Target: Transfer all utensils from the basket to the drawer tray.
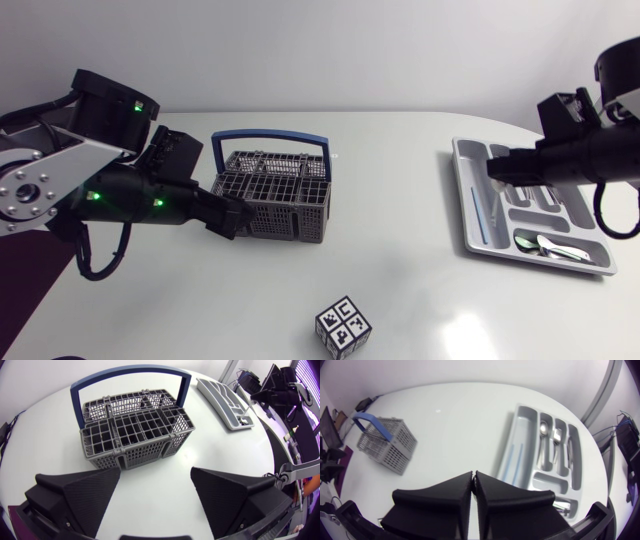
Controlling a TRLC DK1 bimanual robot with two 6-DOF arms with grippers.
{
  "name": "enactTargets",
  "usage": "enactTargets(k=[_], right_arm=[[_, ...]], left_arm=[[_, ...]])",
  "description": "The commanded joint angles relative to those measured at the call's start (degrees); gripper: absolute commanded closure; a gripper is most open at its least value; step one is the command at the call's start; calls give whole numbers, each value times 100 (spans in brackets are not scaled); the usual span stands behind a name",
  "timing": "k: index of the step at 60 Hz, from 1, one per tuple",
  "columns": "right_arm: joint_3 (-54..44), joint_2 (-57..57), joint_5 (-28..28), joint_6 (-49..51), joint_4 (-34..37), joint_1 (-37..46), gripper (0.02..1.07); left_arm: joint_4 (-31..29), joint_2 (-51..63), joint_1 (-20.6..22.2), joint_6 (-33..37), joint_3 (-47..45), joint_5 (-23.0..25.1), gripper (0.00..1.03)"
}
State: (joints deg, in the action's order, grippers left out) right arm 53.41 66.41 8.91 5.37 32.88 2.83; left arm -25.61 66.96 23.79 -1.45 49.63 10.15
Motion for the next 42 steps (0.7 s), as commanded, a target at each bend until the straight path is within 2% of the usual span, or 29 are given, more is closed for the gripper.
enactTargets(k=[1,7,19,33,42], right_arm=[[-349,-85,-231,703,-10,394,99],[-788,-58,-820,1344,-660,877,99],[-1157,381,-1383,2100,-1495,1545,99],[-1702,1093,-1954,2654,-2726,1730,98],[-1887,1480,-2077,2865,-3394,1738,98]], left_arm=[[-138,-166,-59,-13,100,-40,5],[-234,-271,-76,-4,74,-40,5],[-340,-438,-76,22,-23,-48,5],[-454,-605,-226,145,-111,-84,5],[-480,-667,-314,233,-190,-84,5]])
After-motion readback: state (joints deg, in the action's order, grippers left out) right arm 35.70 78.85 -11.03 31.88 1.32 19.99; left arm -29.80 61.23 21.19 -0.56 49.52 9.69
